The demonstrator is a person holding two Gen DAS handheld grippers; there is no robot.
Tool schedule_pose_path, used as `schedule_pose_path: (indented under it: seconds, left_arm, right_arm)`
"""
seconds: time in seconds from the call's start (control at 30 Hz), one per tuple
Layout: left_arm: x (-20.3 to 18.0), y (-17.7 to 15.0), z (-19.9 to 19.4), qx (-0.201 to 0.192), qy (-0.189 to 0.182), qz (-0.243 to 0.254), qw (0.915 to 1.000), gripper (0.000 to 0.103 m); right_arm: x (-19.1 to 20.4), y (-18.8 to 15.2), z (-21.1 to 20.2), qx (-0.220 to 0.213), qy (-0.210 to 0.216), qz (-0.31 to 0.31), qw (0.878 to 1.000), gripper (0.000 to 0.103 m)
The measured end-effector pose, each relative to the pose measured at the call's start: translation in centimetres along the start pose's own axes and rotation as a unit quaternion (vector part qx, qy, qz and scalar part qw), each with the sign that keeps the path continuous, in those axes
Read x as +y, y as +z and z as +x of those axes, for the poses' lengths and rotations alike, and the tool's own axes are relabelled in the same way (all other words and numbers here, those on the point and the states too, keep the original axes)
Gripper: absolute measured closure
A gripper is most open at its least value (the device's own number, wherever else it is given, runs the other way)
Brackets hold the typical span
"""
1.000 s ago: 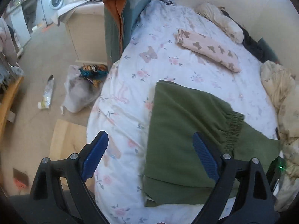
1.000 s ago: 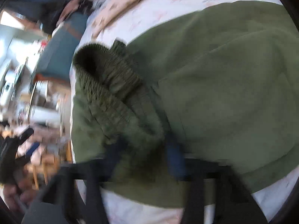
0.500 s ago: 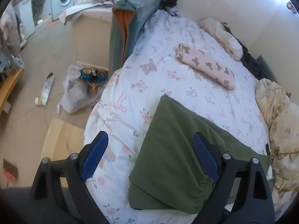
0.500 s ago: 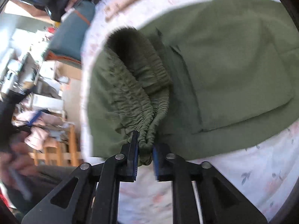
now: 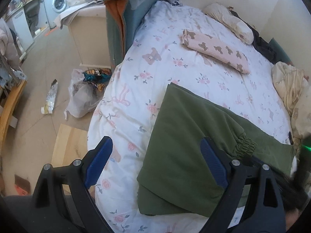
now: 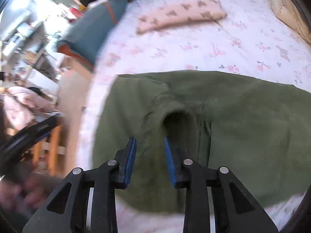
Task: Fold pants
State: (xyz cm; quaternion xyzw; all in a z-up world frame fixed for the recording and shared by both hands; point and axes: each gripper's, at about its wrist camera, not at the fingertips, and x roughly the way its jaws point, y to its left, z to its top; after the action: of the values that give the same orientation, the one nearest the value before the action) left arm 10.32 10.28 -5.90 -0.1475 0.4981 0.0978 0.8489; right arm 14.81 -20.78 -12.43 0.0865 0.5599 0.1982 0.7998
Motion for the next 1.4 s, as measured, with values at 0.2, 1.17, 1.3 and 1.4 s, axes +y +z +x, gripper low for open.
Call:
schedule_pose_path:
  seconds: [0.2,1.17,1.3,1.4]
  left_arm:
    - [-0.7,0.4,1.2,0.014,0.010,-0.003,0.9998,0.013]
    - [-7.0,-3.3,4.4,0.111,-0.020,0.045,0.9926,0.013]
    - [-6.7,-2.9,4.4,0.112,-0.029,0.028,0.9929,0.013]
    - [-7.3,-2.4,4.5,0.106,-0.028,0.037,0.9933,0.013]
  right_arm:
    - [-4.2,2.7,7.2,0.017,-0.108,0.023,0.994,0.076]
    - [-32.5,-14.0,-10.2,-0.270,-0.069,0.521,0.807,0.021]
    - [-37.7,-12.8,-14.2,-0.309,-0.109,0.542,0.774,0.020]
    - [-40.1,-11.9,-15.8,-0.312,-0.142,0.540,0.769,0.045]
